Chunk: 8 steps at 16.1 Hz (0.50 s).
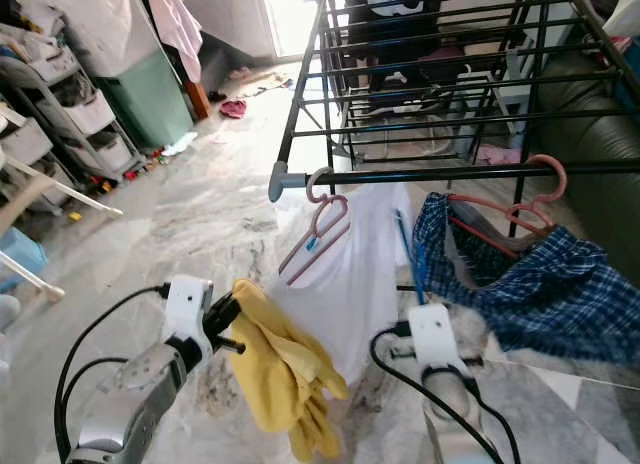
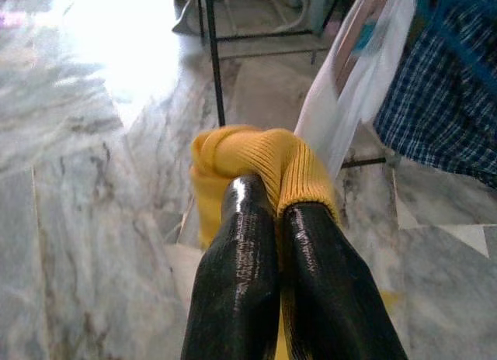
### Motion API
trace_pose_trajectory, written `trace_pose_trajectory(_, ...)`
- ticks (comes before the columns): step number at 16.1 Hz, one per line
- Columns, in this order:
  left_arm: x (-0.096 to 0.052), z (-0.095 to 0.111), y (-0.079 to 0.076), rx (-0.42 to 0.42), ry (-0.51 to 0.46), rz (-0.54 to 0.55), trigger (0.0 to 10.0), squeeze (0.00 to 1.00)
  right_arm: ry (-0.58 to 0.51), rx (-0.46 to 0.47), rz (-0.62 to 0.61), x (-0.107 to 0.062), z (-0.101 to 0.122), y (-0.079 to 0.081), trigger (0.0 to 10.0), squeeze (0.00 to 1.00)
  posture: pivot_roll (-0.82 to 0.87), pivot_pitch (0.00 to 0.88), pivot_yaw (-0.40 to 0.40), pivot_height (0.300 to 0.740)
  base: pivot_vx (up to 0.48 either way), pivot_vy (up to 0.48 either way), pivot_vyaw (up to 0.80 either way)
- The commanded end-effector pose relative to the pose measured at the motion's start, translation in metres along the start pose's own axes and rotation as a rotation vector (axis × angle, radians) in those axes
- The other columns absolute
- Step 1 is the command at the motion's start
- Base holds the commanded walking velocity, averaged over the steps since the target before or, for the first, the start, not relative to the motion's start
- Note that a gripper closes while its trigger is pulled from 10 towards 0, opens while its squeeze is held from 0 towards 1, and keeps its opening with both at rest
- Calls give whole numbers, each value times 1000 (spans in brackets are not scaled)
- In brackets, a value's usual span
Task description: Hang hanger
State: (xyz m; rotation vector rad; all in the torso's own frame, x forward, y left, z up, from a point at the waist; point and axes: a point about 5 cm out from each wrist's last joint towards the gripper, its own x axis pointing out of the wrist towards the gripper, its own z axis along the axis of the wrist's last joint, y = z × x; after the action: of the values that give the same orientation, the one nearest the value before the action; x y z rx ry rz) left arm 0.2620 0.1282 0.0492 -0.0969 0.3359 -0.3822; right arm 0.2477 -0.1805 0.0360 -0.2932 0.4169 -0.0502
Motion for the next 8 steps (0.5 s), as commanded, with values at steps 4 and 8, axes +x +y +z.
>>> trace_pose_trajectory(4,-9,-7,21,-29,-30,184,10000,0,-82,-48,166,9,22,27,10000,0,-110,0,57,740,0,0,0)
trace_pose_trajectory(8,-16,-16,30,-76,-56,277,10000,0,-102,-133,273,20,36,40,10000,0,-69,0,-47,740,0,0,0)
